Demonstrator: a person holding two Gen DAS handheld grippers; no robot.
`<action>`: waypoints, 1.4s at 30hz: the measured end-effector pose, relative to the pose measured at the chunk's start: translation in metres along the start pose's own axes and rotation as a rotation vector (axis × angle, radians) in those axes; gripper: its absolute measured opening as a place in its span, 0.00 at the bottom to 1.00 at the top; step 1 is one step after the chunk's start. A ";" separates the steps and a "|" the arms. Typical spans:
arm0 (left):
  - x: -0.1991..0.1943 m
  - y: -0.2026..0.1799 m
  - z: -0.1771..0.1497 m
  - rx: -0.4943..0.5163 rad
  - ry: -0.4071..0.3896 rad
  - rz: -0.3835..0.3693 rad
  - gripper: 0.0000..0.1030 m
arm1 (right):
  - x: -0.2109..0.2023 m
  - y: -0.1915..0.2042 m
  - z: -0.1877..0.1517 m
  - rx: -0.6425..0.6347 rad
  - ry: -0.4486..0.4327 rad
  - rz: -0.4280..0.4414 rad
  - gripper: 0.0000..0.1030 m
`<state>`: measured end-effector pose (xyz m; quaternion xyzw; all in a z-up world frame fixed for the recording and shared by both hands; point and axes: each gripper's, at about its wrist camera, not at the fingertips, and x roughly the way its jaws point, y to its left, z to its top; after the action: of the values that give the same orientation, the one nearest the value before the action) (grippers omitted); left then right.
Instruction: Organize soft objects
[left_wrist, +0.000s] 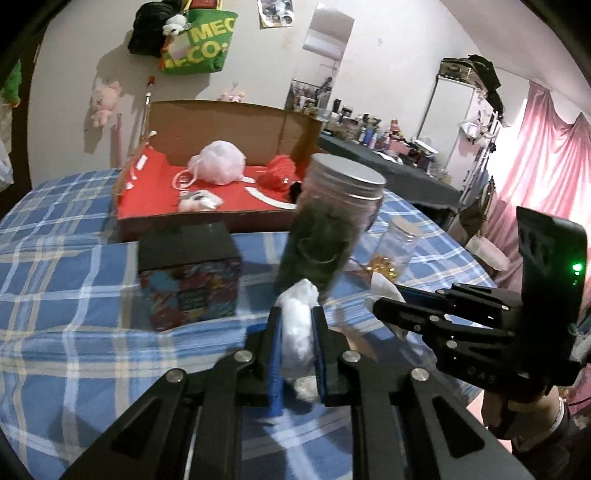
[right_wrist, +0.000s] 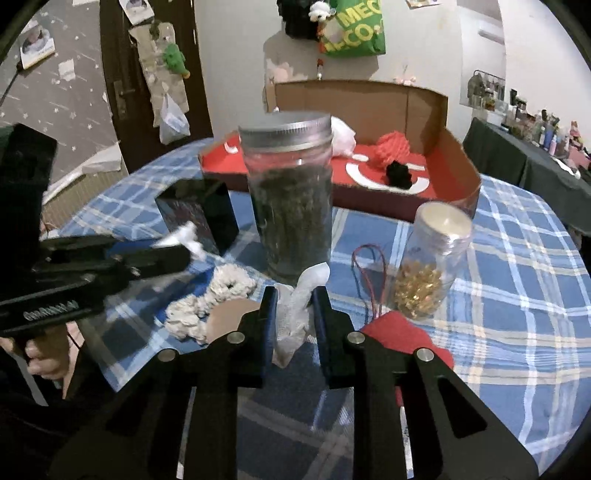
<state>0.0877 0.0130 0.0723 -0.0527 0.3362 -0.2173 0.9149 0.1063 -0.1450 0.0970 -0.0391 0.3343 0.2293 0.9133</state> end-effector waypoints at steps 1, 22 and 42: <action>0.001 -0.002 0.000 0.003 0.001 0.000 0.15 | -0.002 0.000 0.001 0.001 -0.003 0.002 0.18; 0.003 0.009 -0.003 -0.042 0.011 0.021 0.15 | -0.018 -0.021 -0.006 0.061 -0.019 -0.008 0.18; -0.022 0.083 -0.011 -0.149 0.014 0.163 0.15 | -0.032 -0.076 -0.016 0.173 -0.006 -0.074 0.18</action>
<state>0.0960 0.0972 0.0569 -0.0919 0.3609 -0.1170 0.9207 0.1089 -0.2292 0.0987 0.0281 0.3484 0.1659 0.9221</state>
